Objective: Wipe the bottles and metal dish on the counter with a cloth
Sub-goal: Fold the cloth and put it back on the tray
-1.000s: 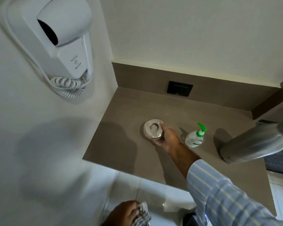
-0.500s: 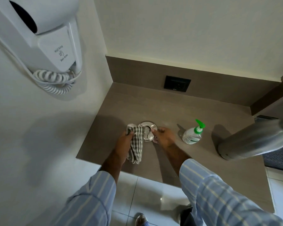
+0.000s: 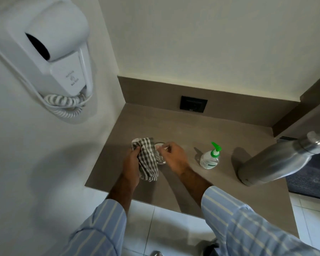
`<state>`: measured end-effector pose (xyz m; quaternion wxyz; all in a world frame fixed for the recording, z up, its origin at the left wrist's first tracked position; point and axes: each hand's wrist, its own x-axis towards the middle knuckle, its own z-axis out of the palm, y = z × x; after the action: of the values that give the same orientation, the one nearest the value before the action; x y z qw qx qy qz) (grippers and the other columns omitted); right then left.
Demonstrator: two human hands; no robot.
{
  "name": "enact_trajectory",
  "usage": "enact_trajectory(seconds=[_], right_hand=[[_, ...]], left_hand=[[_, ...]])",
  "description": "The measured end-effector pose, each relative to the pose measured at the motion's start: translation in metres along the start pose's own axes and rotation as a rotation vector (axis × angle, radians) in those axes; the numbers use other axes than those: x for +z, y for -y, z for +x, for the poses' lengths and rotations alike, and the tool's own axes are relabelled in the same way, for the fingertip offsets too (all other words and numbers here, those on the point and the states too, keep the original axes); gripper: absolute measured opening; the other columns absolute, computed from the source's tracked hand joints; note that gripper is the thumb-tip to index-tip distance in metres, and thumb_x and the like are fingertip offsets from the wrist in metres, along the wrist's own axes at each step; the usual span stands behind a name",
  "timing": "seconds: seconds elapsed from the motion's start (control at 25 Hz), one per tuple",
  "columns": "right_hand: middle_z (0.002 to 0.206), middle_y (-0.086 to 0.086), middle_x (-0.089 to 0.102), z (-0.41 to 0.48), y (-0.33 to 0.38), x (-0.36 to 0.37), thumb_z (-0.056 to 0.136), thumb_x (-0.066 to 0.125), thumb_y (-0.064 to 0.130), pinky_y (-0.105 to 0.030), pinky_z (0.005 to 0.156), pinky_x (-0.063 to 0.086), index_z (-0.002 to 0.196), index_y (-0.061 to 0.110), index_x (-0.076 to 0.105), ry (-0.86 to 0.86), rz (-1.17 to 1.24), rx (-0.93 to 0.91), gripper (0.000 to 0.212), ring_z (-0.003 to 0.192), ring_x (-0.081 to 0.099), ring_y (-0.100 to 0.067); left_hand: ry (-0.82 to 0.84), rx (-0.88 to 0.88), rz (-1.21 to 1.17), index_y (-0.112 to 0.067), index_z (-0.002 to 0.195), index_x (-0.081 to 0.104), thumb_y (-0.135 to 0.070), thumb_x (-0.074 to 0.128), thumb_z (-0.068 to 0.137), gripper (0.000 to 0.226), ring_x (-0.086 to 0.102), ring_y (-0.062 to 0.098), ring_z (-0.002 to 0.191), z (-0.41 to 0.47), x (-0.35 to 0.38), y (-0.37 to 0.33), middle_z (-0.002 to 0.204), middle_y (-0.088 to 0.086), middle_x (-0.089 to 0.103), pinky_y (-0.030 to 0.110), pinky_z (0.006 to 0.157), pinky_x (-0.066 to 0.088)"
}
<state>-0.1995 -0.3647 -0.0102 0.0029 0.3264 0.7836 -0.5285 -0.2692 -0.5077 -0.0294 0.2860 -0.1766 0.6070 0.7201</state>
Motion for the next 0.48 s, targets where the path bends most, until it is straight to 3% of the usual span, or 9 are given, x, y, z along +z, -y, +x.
enact_trajectory(seconds=[0.08, 0.16, 0.24, 0.36, 0.48], right_hand=[[0.101, -0.002, 0.082, -0.02, 0.032, -0.011, 0.079, 0.076, 0.062, -0.03, 0.078, 0.064, 0.109, 0.015, 0.077, 0.285, 0.305, 0.1, 0.056, 0.096, 0.077, -0.022], [0.104, -0.009, 0.083, -0.035, 0.057, -0.033, 0.073, 0.087, 0.051, -0.035, 0.086, 0.065, 0.112, 0.009, 0.078, 0.427, 0.457, 0.141, 0.058, 0.099, 0.079, -0.029], [0.106, -0.014, 0.082, -0.049, 0.08, -0.068, 0.072, 0.092, 0.04, -0.04, 0.09, 0.064, 0.113, 0.005, 0.076, 0.399, 0.481, 0.083, 0.056, 0.101, 0.079, -0.032], [0.096, -0.014, 0.083, -0.074, 0.107, -0.13, 0.07, 0.095, 0.033, -0.03, 0.067, 0.065, 0.099, 0.011, 0.079, 0.26, 0.459, -0.032, 0.04, 0.079, 0.081, -0.024], [0.086, -0.01, 0.083, -0.103, 0.121, -0.205, 0.066, 0.095, 0.039, -0.026, 0.06, 0.061, 0.096, 0.008, 0.081, 0.096, 0.416, -0.106, 0.045, 0.068, 0.078, -0.02]], left_hand=[[0.111, 0.075, -0.114, 0.001, 0.133, 0.062, -0.026, 0.048, 0.102, 0.043, 0.068, 0.041, 0.115, -0.019, 0.009, -0.022, 0.124, 0.026, 0.07, 0.052, 0.104, 0.052], [0.178, 0.169, -0.177, 0.002, 0.125, 0.067, -0.023, 0.051, 0.099, 0.039, 0.072, 0.04, 0.106, -0.042, 0.026, -0.051, 0.114, 0.025, 0.074, 0.047, 0.09, 0.06], [0.263, 0.225, -0.194, 0.003, 0.128, 0.064, -0.022, 0.055, 0.096, 0.042, 0.071, 0.041, 0.109, -0.066, 0.048, -0.079, 0.121, 0.029, 0.071, 0.046, 0.088, 0.061], [0.456, 0.352, -0.103, 0.004, 0.132, 0.06, -0.034, 0.065, 0.094, 0.054, 0.068, 0.041, 0.115, -0.097, 0.085, -0.112, 0.129, 0.031, 0.066, 0.047, 0.096, 0.059], [0.61, 0.443, 0.033, -0.006, 0.115, 0.074, -0.026, 0.074, 0.091, 0.031, 0.074, 0.037, 0.106, -0.135, 0.146, -0.131, 0.114, 0.023, 0.076, 0.042, 0.085, 0.062]])
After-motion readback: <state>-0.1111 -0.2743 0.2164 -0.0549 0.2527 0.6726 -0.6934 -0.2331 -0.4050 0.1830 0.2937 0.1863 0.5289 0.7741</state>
